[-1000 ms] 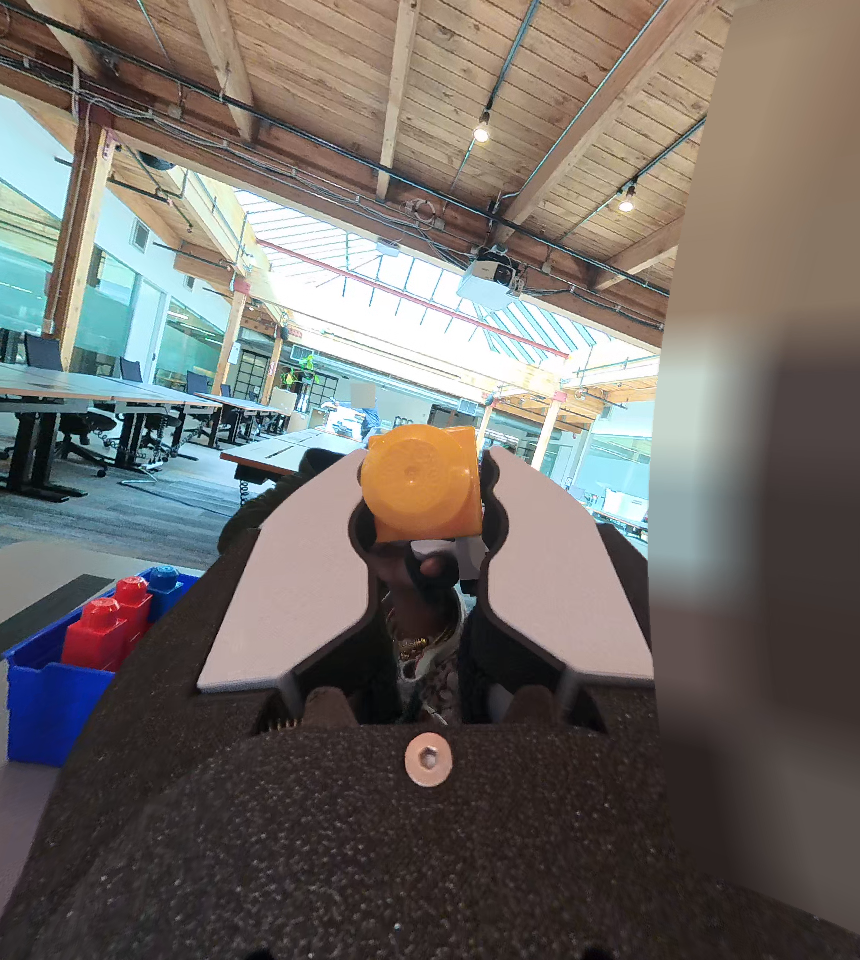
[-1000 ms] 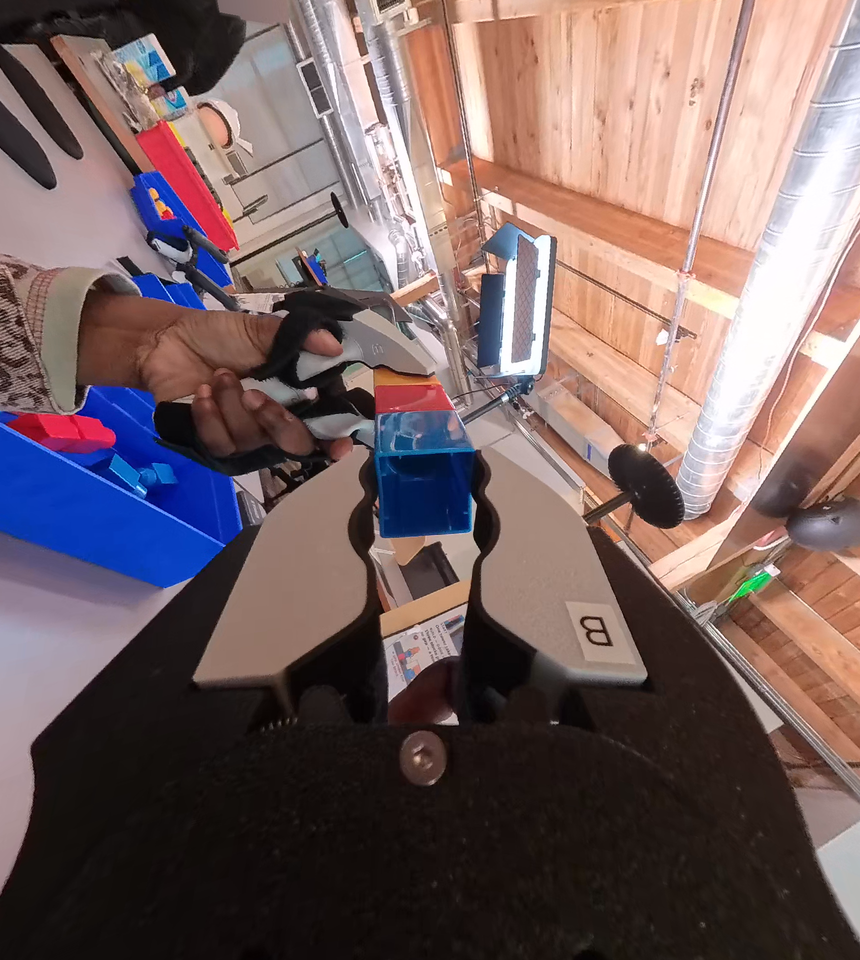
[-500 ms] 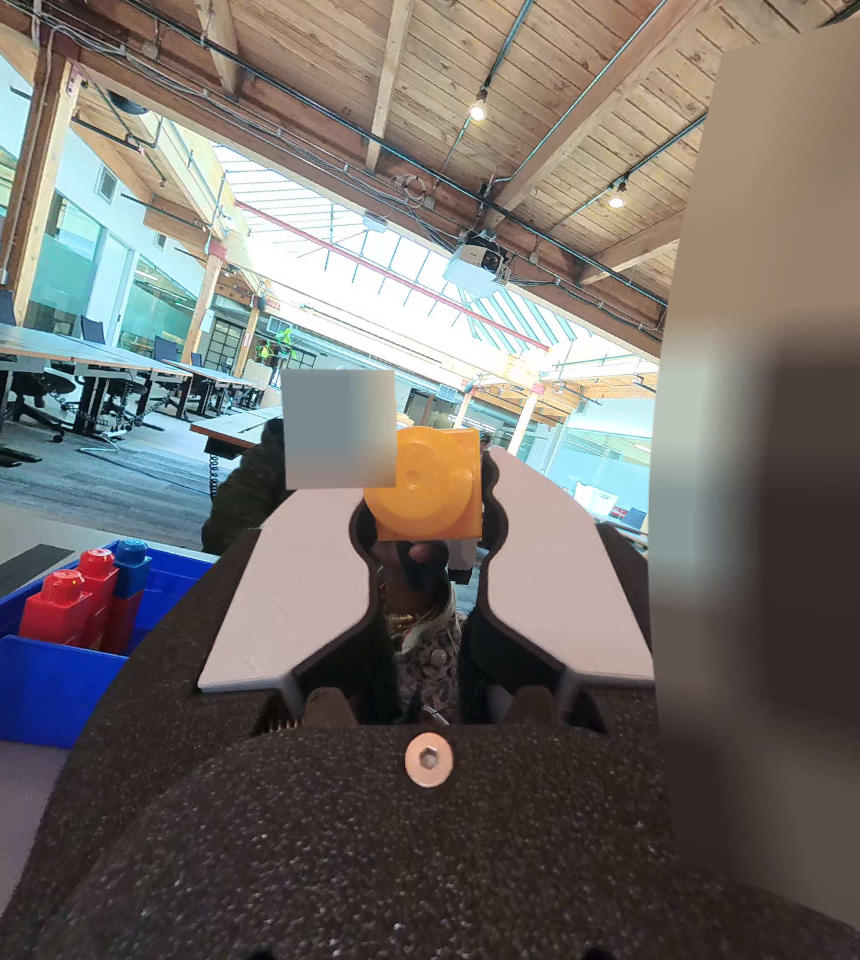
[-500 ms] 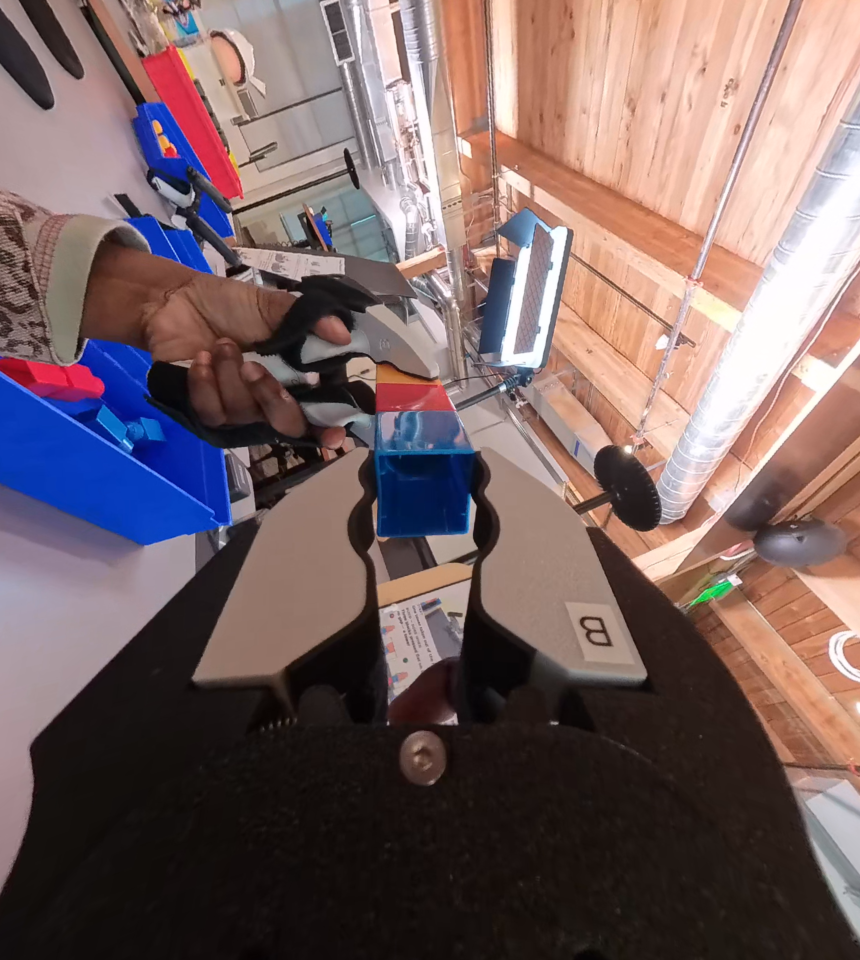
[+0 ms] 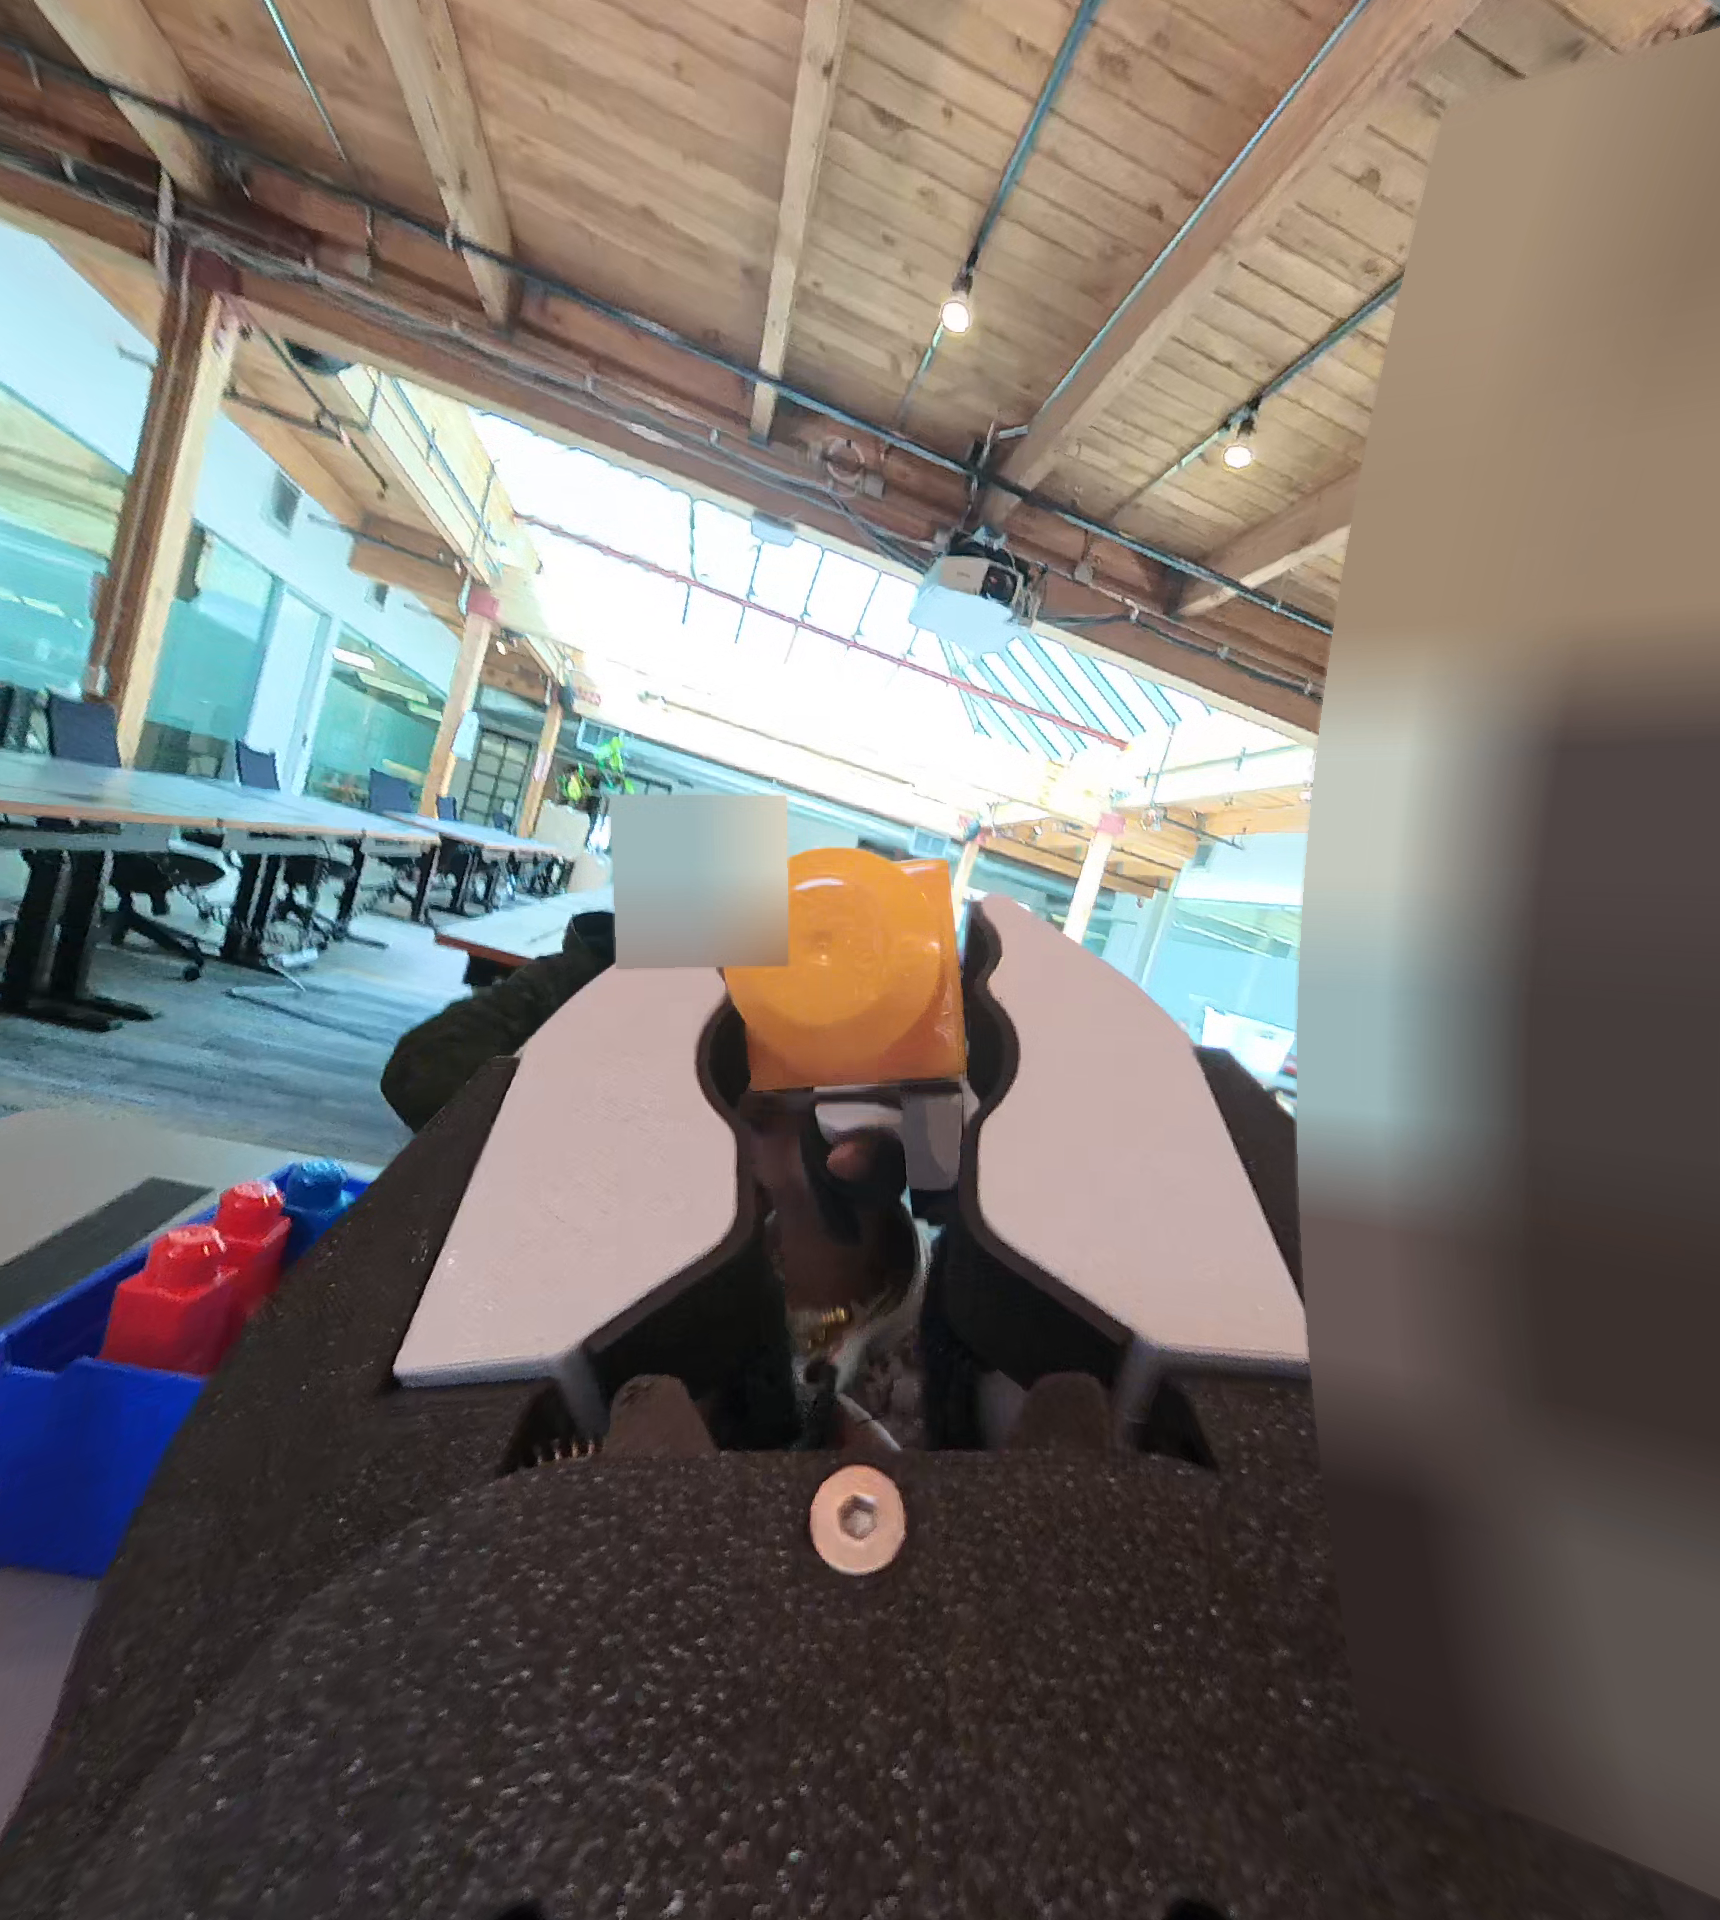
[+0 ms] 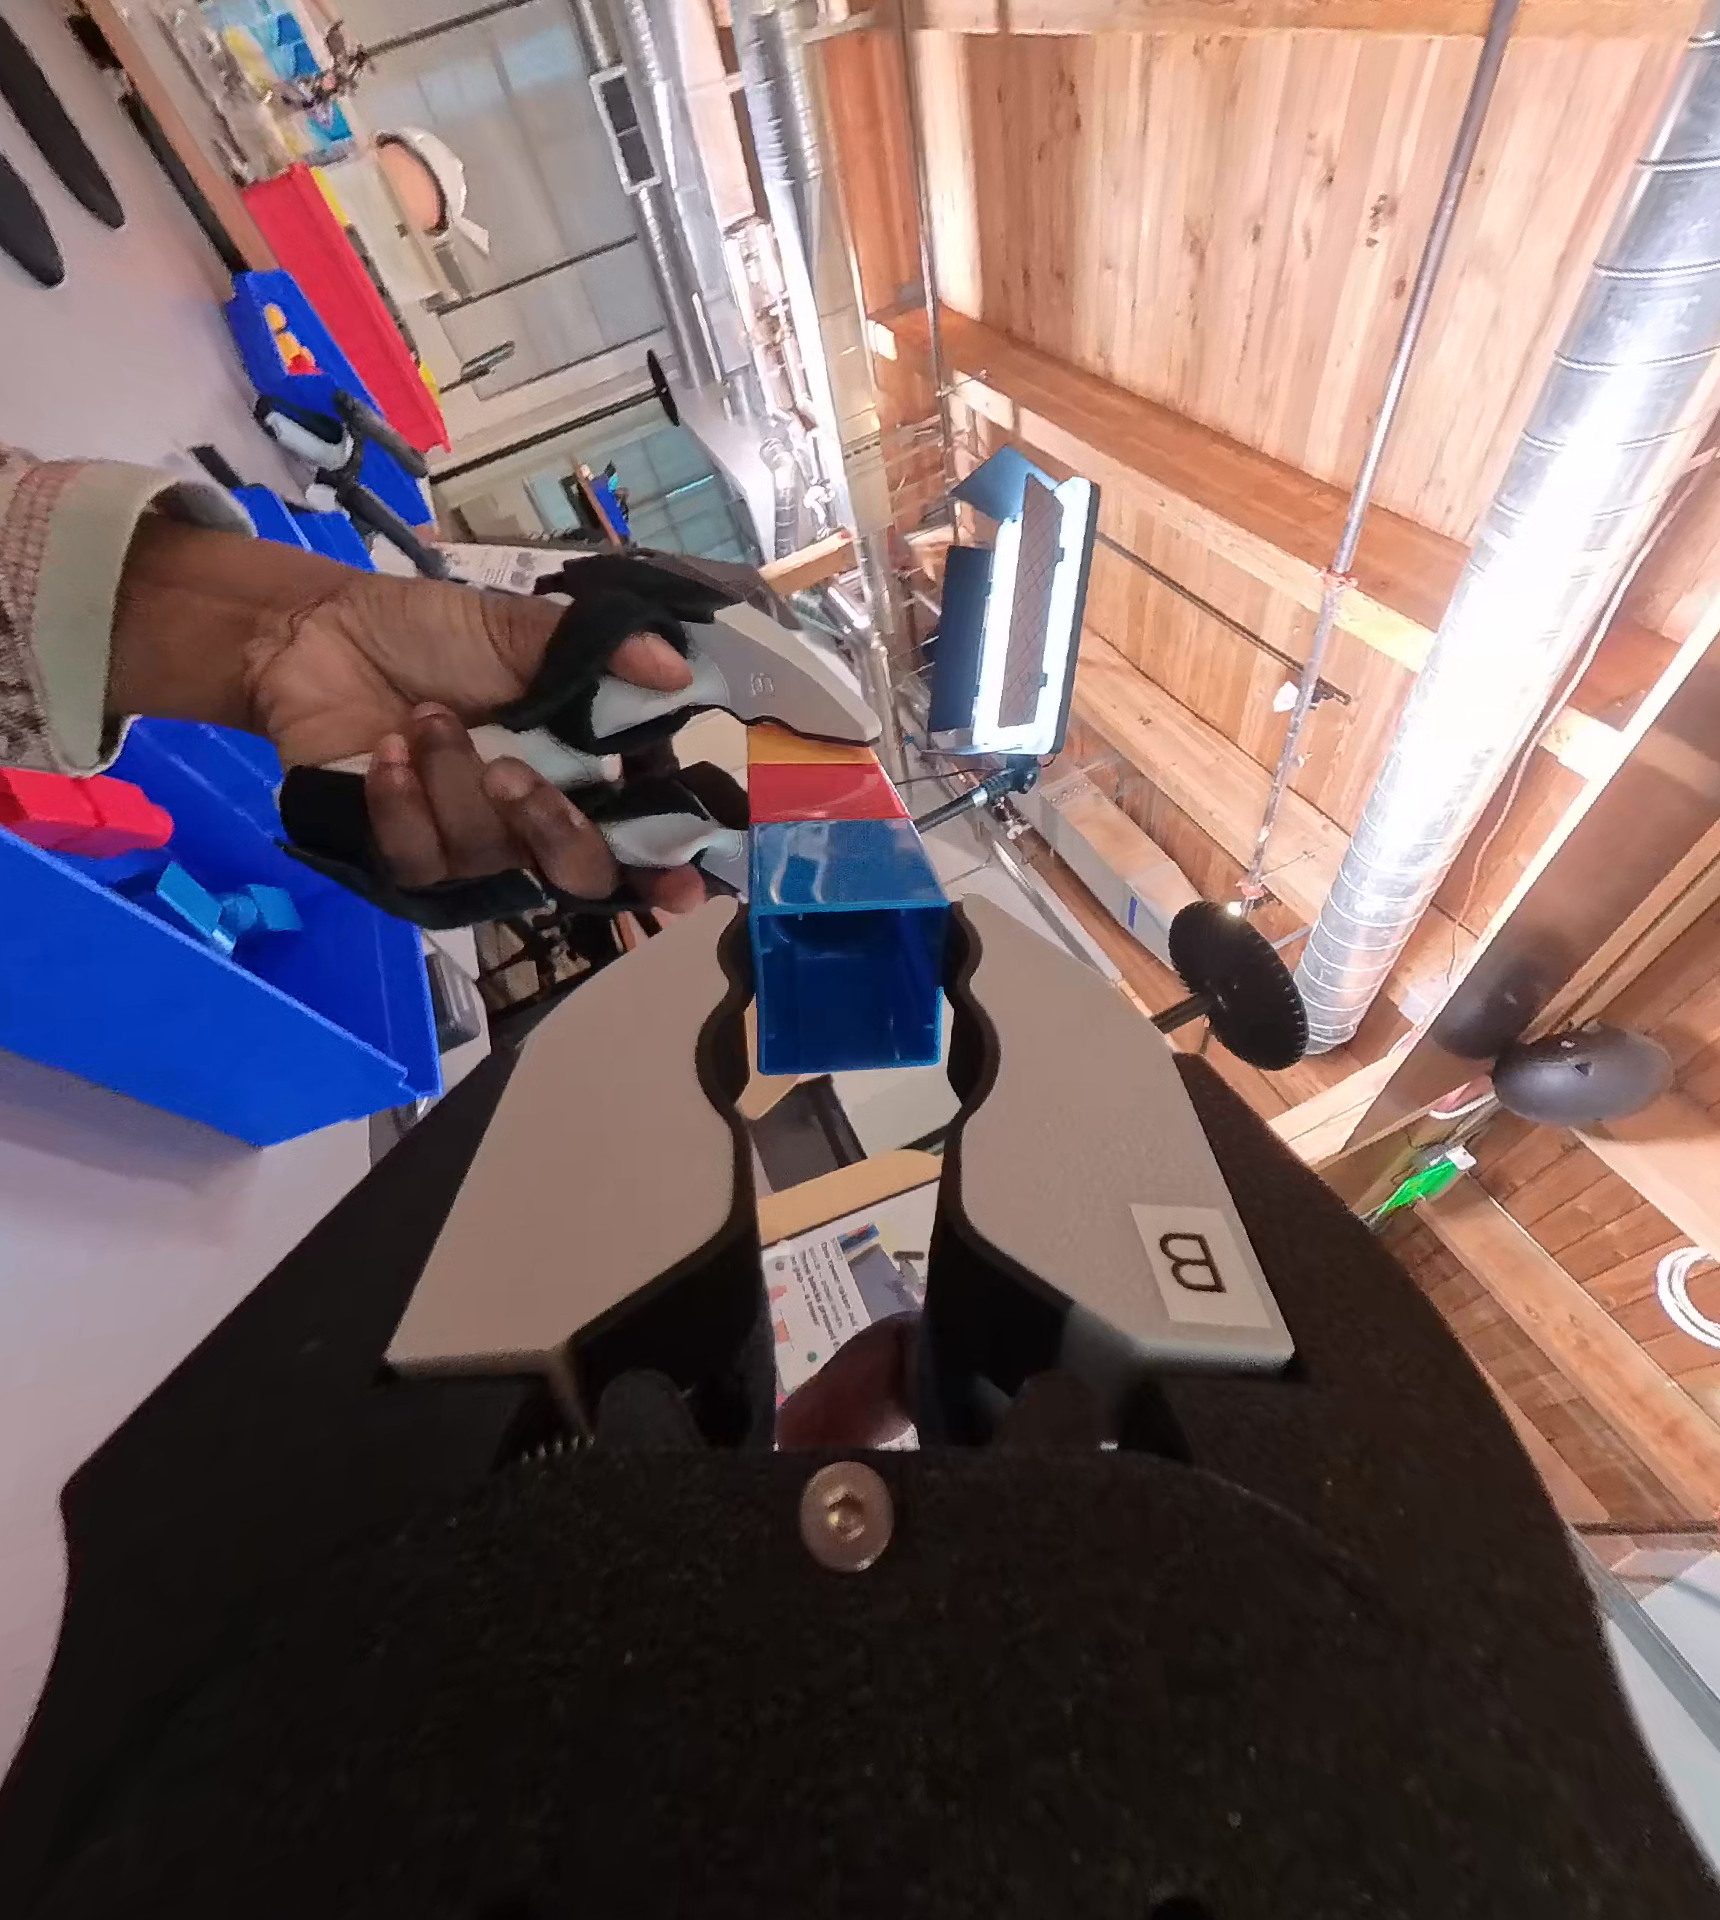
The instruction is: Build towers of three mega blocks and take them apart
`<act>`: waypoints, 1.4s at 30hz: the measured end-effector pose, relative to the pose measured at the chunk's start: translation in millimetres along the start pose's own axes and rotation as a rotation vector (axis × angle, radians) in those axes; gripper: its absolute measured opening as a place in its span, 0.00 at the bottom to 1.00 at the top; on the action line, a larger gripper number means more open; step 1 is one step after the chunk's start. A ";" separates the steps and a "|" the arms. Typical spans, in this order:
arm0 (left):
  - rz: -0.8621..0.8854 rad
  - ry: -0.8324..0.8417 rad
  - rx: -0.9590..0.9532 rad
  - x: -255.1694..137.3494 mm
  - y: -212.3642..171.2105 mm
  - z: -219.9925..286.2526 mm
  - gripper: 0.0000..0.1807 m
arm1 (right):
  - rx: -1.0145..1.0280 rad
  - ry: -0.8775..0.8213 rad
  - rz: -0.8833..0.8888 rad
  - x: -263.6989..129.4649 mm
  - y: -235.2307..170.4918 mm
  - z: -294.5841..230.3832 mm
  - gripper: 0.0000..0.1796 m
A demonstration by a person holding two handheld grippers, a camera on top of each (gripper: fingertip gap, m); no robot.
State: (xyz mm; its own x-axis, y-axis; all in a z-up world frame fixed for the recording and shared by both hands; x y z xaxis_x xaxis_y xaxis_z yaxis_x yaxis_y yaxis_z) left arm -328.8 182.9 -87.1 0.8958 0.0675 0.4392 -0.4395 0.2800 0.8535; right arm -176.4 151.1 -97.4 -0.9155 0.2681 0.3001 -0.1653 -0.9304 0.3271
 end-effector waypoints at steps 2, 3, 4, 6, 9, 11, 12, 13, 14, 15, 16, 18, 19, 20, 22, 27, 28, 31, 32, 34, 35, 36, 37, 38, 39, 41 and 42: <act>0.074 0.016 0.060 1.8 3.4 1.0 0.25 | 0.019 -0.079 0.021 2.8 -2.0 3.7 0.19; 0.117 0.031 0.078 2.5 5.3 0.8 0.29 | 0.022 -0.131 0.026 3.8 -4.4 6.0 0.19; 0.147 0.043 0.082 3.2 6.6 0.0 0.32 | 0.027 -0.171 0.027 4.5 -7.3 7.4 0.19; 0.159 0.055 0.073 7.5 4.7 -1.8 0.35 | 0.032 -0.243 0.036 6.5 -11.2 8.6 0.19; 0.114 0.009 0.065 20.8 -6.6 -0.8 0.27 | 0.038 -0.281 0.069 13.2 -9.9 2.9 0.19; 0.166 -0.012 0.060 22.9 -6.8 0.1 0.21 | 0.044 -0.292 0.083 17.4 -8.9 -1.0 0.19; 0.186 -0.025 0.068 21.4 -5.6 0.5 0.20 | 0.045 -0.283 0.079 18.8 -9.6 -2.9 0.19; 0.188 -0.023 0.078 18.2 -3.5 0.0 0.20 | 0.055 -0.229 0.076 20.1 -10.4 -6.6 0.19; 0.176 -0.010 0.090 13.7 -1.2 -0.8 0.20 | 0.090 -0.146 0.063 21.5 -13.1 -10.3 0.19; 0.150 0.022 0.118 8.4 1.1 -2.4 0.20 | 0.151 -0.061 0.039 21.8 -17.5 -12.5 0.19; 0.122 0.067 0.162 2.2 3.7 -4.2 0.20 | 0.230 0.032 0.018 20.6 -22.5 -14.7 0.19; 0.024 0.149 0.260 -9.7 5.4 -6.9 0.20 | 0.447 0.192 0.016 15.4 -32.0 -15.8 0.20; -0.069 0.170 0.301 -14.1 2.1 -7.5 0.19 | 0.570 0.238 0.034 12.4 -36.2 -13.6 0.21; -0.168 0.188 0.327 -17.8 -2.8 -8.3 0.20 | 0.687 0.267 0.062 9.8 -39.3 -10.0 0.23; -0.324 0.193 0.365 -22.3 -13.7 -8.3 0.20 | 0.882 0.267 0.138 6.3 -42.8 0.3 0.27; -0.558 0.104 0.394 -15.9 -42.3 -8.3 0.20 | 1.128 0.285 0.225 10.1 -39.8 9.3 0.34; -0.595 0.102 0.395 -13.5 -47.9 -10.6 0.20 | 1.143 0.321 0.211 13.0 -37.3 6.1 0.36; -0.699 0.080 0.390 -7.5 -64.4 -15.7 0.20 | 1.160 0.428 0.186 21.9 -26.6 -5.2 0.31; -0.723 0.075 0.396 -6.0 -68.3 -16.7 0.20 | 1.166 0.470 0.175 24.3 -23.4 -9.5 0.29; -0.756 0.053 0.402 -4.2 -73.9 -16.4 0.20 | 1.159 0.552 0.108 28.3 -21.3 -20.4 0.25; -0.780 0.042 0.406 -4.3 -76.8 -15.9 0.20 | 1.138 0.557 0.053 30.2 -24.0 -24.7 0.24; -0.810 0.050 0.419 -5.0 -79.8 -16.8 0.20 | 1.118 0.545 0.025 30.8 -26.3 -26.3 0.17; -0.825 0.062 0.430 -5.3 -81.2 -17.9 0.20 | 1.103 0.553 0.015 30.3 -27.2 -27.8 0.17; -0.832 0.065 0.428 -5.1 -82.0 -18.1 0.20 | 1.102 0.560 0.013 29.6 -27.8 -28.2 0.17; -0.830 0.066 0.422 -4.7 -82.0 -18.4 0.20 | 1.109 0.561 0.012 29.2 -28.8 -27.6 0.17; -0.810 0.059 0.406 -3.2 -81.6 -19.6 0.20 | 1.119 0.553 0.011 28.7 -30.1 -25.6 0.17; -0.799 0.063 0.407 -2.8 -81.1 -20.7 0.20 | 1.119 0.541 0.007 28.3 -31.5 -24.5 0.17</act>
State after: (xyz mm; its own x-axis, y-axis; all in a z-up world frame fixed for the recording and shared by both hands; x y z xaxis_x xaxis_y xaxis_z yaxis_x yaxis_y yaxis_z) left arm -294.3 179.9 -163.5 0.9409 0.0537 -0.3344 0.3381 -0.0939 0.9364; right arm -206.1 181.8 -121.2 -0.9926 -0.1205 -0.0160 0.0006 -0.1359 0.9907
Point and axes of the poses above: each gripper's, where its closed fingertips meet, x out along the fingers, y out of its top, z = x × y across the jaws, the point moved 6 cm from there along -x, back along the fingers, and after that the axes turned 3 degrees about -z, right-handed, at the moved point
